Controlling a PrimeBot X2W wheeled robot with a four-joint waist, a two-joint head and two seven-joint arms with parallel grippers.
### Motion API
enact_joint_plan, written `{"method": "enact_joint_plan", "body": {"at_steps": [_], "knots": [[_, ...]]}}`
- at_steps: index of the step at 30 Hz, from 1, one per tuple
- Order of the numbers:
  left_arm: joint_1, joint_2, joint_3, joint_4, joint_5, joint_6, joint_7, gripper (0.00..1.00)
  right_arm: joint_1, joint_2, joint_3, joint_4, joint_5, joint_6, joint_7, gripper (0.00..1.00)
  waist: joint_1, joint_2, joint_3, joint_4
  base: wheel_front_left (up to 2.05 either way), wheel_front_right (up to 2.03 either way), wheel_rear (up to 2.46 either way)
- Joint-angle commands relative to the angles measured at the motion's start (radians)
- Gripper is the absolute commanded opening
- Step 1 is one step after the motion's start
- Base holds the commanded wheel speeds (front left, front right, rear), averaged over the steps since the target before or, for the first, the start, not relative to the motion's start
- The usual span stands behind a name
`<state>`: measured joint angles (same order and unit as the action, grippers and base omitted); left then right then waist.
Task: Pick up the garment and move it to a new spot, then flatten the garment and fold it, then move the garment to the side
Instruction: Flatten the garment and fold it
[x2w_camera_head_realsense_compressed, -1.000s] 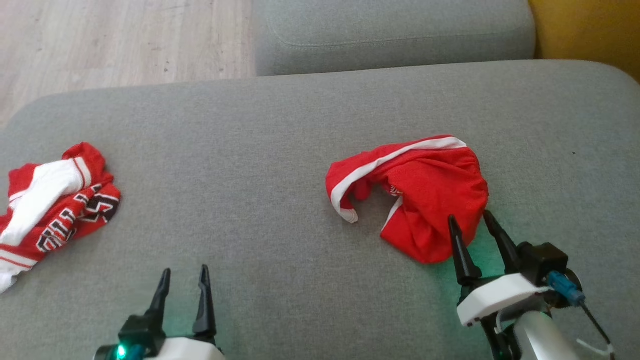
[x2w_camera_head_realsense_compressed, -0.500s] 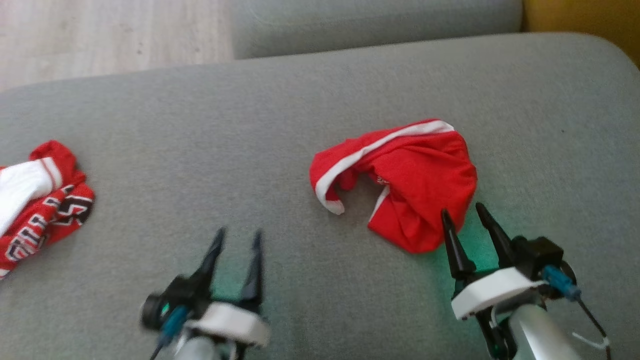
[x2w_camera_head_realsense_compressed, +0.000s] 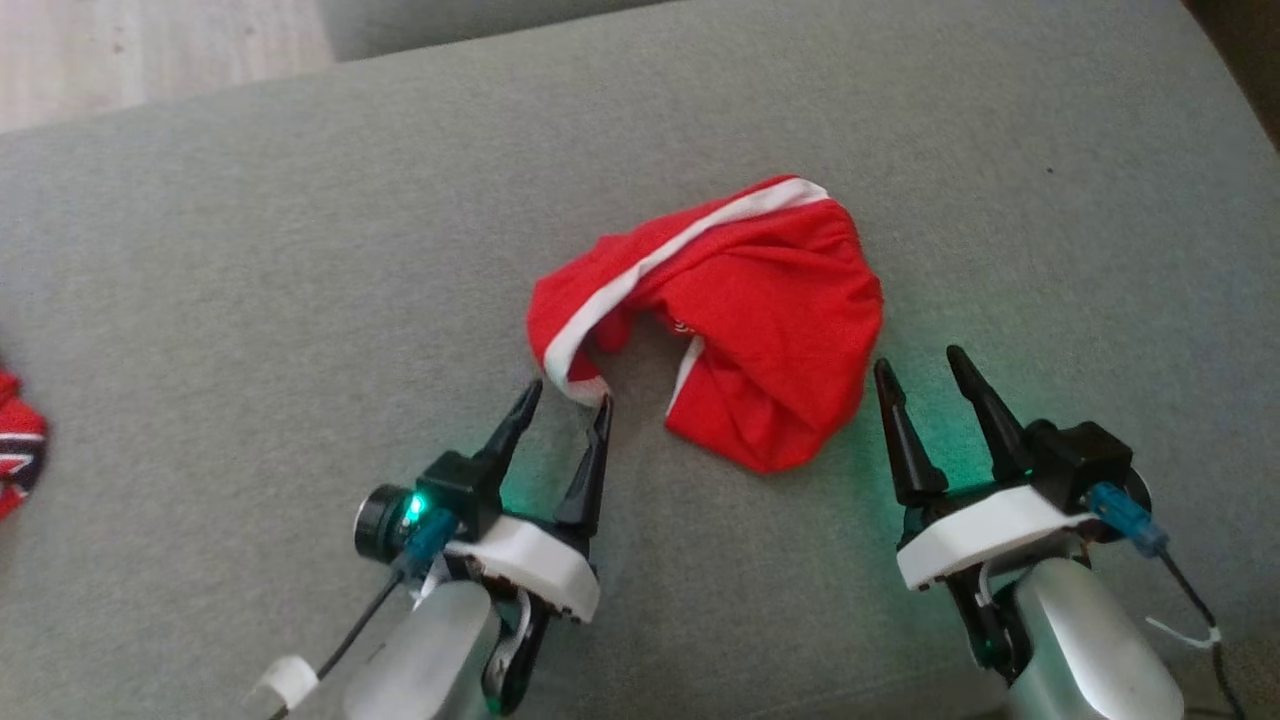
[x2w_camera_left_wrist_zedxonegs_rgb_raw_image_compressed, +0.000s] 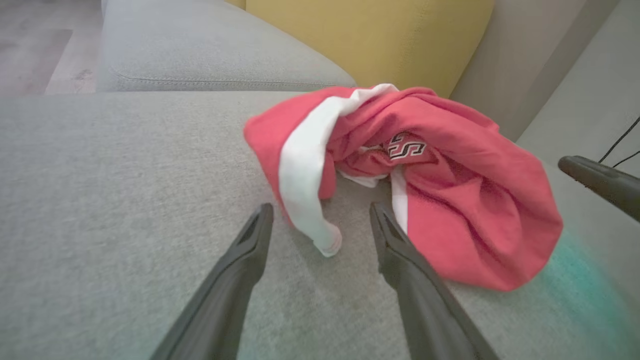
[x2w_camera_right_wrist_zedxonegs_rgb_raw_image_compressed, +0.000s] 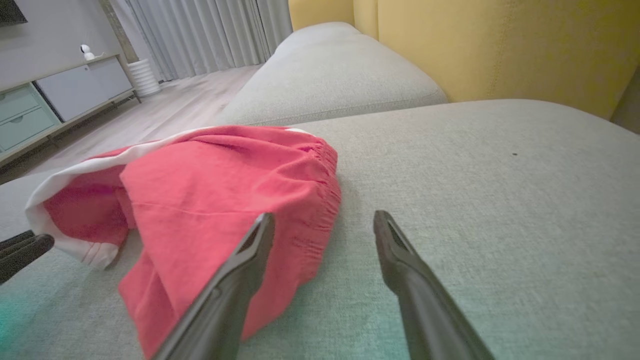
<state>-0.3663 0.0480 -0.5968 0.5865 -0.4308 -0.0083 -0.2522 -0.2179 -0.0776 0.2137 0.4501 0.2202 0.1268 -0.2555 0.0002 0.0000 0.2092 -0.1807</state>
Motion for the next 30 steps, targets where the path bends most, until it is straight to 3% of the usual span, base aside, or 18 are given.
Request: {"method": "enact_joint_plan", "body": {"at_steps": [1, 7, 8, 9, 10, 18, 25, 30], "knots": [[-0.043, 0.002, 0.02, -0.022, -0.001, 0.005, -0.01, 1.0, -0.031, -0.007, 0.018, -0.035, 0.006, 0.004, -0.006, 1.0, -0.0002, 0.0, 0.024, -0.025, 0.0, 0.0, 0.0], [-0.073, 0.002, 0.047, 0.007, -0.001, 0.035, -0.01, 1.0, -0.036, -0.007, 0.013, -0.036, 0.01, 0.004, -0.006, 1.0, -0.0002, 0.0, 0.041, -0.048, 0.0, 0.0, 0.0], [-0.076, 0.002, 0.055, 0.016, 0.001, 0.045, -0.01, 0.95, -0.036, -0.007, 0.012, -0.036, 0.011, 0.004, -0.006, 1.0, -0.0002, 0.0, 0.041, -0.05, 0.0, 0.0, 0.0], [-0.082, 0.002, 0.064, 0.022, 0.01, 0.058, -0.01, 0.29, -0.036, -0.007, 0.011, -0.035, 0.011, 0.004, -0.006, 1.0, -0.0002, 0.0, 0.04, -0.05, 0.0, 0.0, 0.0], [-0.088, 0.002, 0.072, 0.025, 0.027, 0.07, -0.01, 0.0, -0.035, -0.007, 0.009, -0.034, 0.011, 0.004, -0.006, 1.0, -0.0002, 0.0, 0.037, -0.048, 0.0, 0.0, 0.0], [-0.091, 0.007, 0.195, -0.073, 0.158, 0.112, -0.01, 0.0, -0.006, -0.001, -0.019, -0.021, 0.01, 0.004, -0.006, 1.0, -0.0002, 0.0, -0.024, 0.016, 0.0, 0.0, 0.0], [-0.043, 0.039, 0.3, -0.223, 0.261, 0.099, -0.01, 0.0, 0.031, 0.011, -0.029, -0.007, 0.009, 0.004, -0.006, 1.0, -0.0002, 0.0, -0.116, 0.088, 0.0, 0.0, 0.0], [0.056, 0.059, 0.337, -0.246, 0.295, 0.086, -0.01, 0.0, 0.057, 0.02, -0.03, -0.001, 0.007, 0.004, -0.006, 1.0, -0.0002, 0.0, -0.165, 0.113, 0.0, 0.0, 0.0]]}}
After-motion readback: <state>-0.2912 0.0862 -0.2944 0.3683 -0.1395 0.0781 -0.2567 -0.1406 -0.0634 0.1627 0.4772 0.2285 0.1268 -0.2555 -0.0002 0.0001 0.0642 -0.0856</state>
